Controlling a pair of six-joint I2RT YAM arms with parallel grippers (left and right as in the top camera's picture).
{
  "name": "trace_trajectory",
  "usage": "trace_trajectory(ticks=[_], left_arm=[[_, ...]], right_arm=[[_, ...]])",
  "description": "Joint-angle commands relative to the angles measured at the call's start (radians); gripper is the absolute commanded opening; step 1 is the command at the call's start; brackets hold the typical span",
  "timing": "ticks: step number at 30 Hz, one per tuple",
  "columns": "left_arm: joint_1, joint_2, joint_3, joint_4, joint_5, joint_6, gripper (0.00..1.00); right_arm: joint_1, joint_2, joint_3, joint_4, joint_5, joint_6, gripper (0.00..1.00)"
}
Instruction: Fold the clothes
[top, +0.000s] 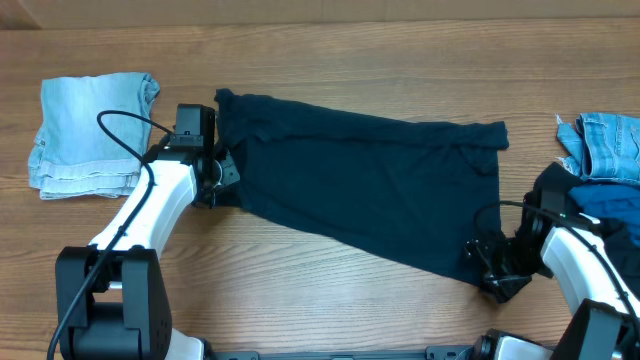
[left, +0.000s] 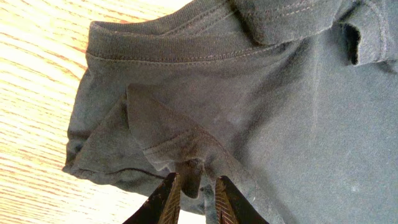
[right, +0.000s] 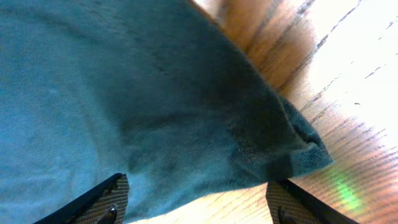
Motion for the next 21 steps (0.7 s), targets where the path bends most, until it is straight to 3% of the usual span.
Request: trace_trajectory(ticks=[1, 3, 6, 7, 14, 21], left_arm=[[0.005, 0.003, 0.019, -0.003, 0.008, 0.019, 0.23], [0.005, 0.003, 0.019, -0.003, 0.008, 0.019, 0.23], [0.005, 0.003, 0.019, -0.003, 0.008, 0.019, 0.23], [0.005, 0.003, 0.019, -0.003, 0.008, 0.019, 0.23], [0.005, 0.003, 0.019, -0.007, 0.008, 0.019, 0.24], [0.005, 0.003, 0.019, -0.009, 0.008, 0.019, 0.24]], right_arm=[[-0.004, 0.000, -0.063, 0.032, 0.025, 0.059, 0.68], [-0.004, 0.000, -0.064, 0.043, 0.024, 0.063, 0.54], [-0.004, 0.000, -0.064, 0.046, 0.024, 0.063, 0.14], [-0.004, 0.000, -0.063, 0.046, 0.024, 0.056, 0.09], [-0.002, -0.099, -0.005, -0.014, 0.019, -0.067, 0.04], [-0.002, -0.213, 0.213, -0.121, 0.020, -0.186, 0.04]])
